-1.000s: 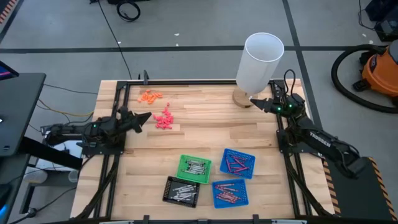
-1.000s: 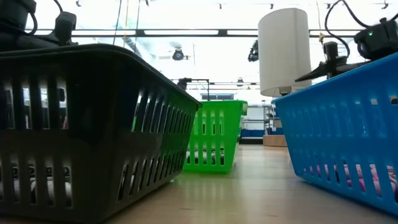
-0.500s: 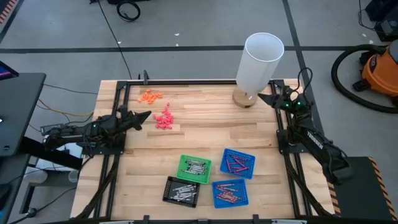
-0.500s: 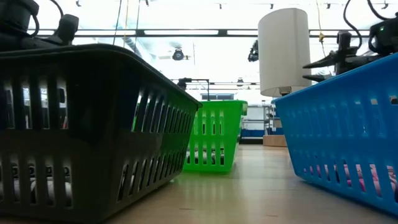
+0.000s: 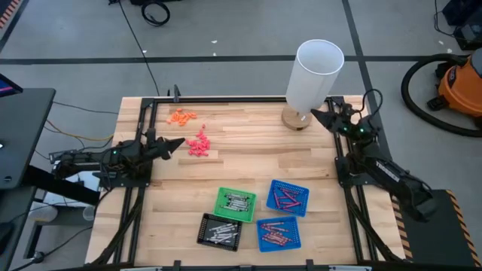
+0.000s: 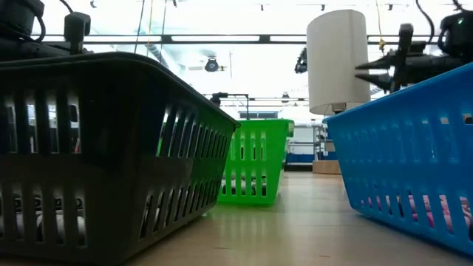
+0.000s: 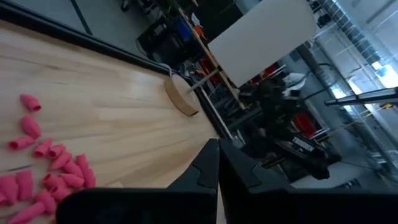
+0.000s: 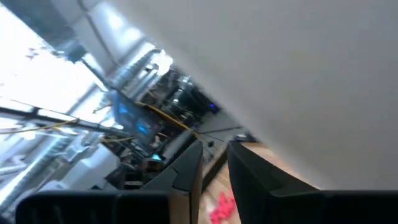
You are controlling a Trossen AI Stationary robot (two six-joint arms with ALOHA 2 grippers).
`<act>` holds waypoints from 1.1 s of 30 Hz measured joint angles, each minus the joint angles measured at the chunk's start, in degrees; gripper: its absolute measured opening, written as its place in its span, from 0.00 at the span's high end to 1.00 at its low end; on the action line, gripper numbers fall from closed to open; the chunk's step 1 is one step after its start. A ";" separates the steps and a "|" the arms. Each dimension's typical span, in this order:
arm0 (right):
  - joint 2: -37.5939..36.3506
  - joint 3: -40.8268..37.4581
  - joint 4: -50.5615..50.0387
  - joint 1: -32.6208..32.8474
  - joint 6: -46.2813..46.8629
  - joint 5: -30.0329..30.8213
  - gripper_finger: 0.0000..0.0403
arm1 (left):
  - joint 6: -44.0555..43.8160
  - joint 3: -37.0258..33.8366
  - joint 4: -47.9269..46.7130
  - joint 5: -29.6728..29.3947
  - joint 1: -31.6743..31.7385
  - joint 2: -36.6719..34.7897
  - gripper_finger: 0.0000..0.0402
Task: Sort crayons
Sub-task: Return to Home Position
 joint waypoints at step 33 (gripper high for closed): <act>-5.19 0.34 -21.52 45.97 -6.35 42.66 0.80 | 17.42 0.09 -1.04 -11.99 0.00 0.44 0.97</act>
